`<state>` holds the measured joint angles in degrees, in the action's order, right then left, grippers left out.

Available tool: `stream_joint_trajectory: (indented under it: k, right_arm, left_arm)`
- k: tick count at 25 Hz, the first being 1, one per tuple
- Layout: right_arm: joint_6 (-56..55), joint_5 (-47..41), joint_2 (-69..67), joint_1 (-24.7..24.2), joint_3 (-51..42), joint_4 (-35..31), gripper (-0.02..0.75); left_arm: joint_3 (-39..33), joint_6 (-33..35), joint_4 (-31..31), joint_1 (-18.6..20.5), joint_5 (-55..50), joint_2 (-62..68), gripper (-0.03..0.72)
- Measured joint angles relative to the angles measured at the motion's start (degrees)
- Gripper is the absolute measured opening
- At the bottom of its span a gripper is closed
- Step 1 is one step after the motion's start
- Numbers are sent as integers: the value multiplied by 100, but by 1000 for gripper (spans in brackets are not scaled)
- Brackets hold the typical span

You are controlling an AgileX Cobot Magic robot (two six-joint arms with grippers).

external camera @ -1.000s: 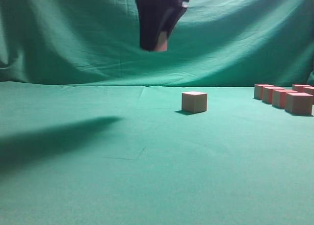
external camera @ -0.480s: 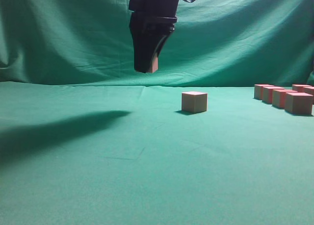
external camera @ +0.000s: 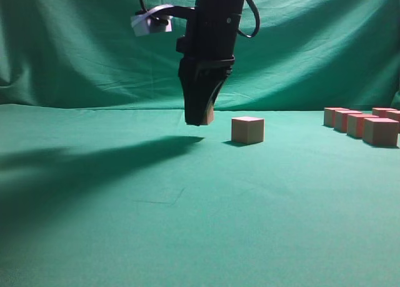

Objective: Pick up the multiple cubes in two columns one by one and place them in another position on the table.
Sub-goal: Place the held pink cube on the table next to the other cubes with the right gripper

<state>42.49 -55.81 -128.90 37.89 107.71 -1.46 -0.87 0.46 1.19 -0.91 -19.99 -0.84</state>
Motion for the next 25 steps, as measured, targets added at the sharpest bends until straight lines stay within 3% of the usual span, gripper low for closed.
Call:
stream_joint_trajectory:
  k: [25]
  right_arm:
    - [176,77,-184,-70,9,276,258]
  left_arm:
    - [0,0,0,0,0,0,0]
